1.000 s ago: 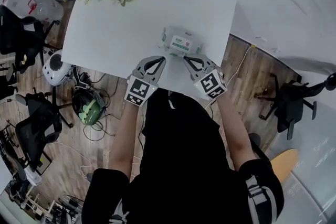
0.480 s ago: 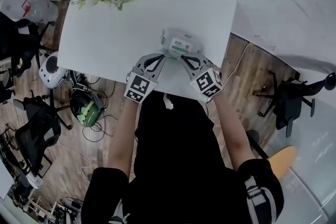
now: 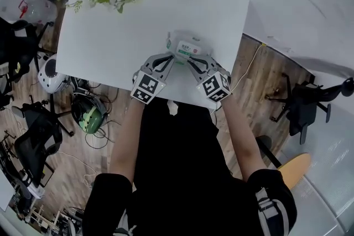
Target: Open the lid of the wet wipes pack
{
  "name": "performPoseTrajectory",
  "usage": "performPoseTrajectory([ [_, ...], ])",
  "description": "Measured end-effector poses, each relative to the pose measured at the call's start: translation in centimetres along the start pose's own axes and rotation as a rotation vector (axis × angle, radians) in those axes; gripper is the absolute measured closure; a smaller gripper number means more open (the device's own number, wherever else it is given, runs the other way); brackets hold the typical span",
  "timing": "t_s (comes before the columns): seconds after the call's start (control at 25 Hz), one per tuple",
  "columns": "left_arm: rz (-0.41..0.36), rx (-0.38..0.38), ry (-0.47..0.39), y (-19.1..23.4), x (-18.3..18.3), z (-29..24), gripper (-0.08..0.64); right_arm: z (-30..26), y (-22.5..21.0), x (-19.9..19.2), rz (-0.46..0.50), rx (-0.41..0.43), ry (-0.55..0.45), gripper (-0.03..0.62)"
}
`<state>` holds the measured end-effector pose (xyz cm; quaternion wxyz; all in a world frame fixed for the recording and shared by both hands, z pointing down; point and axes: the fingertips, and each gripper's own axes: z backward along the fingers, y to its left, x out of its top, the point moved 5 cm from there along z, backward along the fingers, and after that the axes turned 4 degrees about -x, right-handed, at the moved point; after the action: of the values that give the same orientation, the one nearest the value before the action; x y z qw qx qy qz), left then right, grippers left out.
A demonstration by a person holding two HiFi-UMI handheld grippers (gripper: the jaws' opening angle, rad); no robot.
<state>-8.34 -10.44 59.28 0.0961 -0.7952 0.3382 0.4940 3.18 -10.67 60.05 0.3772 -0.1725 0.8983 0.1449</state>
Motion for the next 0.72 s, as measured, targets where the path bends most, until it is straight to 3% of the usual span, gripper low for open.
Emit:
performPoseTrajectory([
  [0.72,0.036,-0.042,0.104,2.0,-2.2,-3.0,0.535,-2.4,0.3,-1.1,0.098,-0.065,0.068,0.486],
])
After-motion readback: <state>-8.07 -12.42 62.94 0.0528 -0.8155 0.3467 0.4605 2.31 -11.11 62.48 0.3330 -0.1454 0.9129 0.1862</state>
